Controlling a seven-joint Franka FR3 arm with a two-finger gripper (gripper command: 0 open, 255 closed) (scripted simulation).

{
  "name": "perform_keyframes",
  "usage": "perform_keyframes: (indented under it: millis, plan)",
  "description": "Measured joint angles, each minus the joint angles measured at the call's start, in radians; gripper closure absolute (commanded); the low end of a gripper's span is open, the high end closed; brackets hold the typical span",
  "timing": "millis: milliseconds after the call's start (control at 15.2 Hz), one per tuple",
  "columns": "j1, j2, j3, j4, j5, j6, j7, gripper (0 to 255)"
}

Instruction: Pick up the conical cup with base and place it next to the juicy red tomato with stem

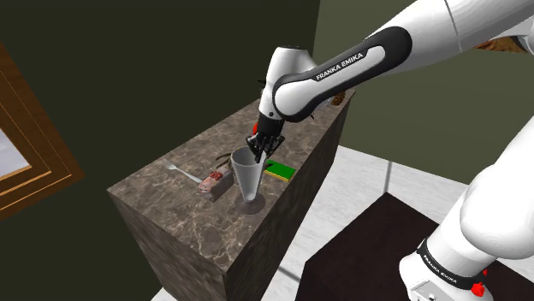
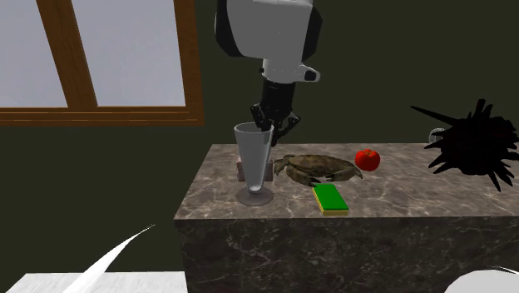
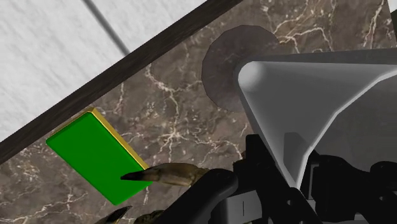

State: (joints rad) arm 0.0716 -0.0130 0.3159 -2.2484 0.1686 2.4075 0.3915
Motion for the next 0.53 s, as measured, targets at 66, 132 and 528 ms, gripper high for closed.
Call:
perform_keyframes:
  millis: [66, 132, 528]
  plan:
    - [0.000, -0.005, 0.000, 0.008, 0.000, -0.013, 0.001, 255]
    - [-0.001, -0.012, -0.001, 0.017, 0.001, -0.028, 0.001, 255]
    - [-0.003, -0.051, -0.005, 0.057, 0.005, -0.106, 0.003, 255]
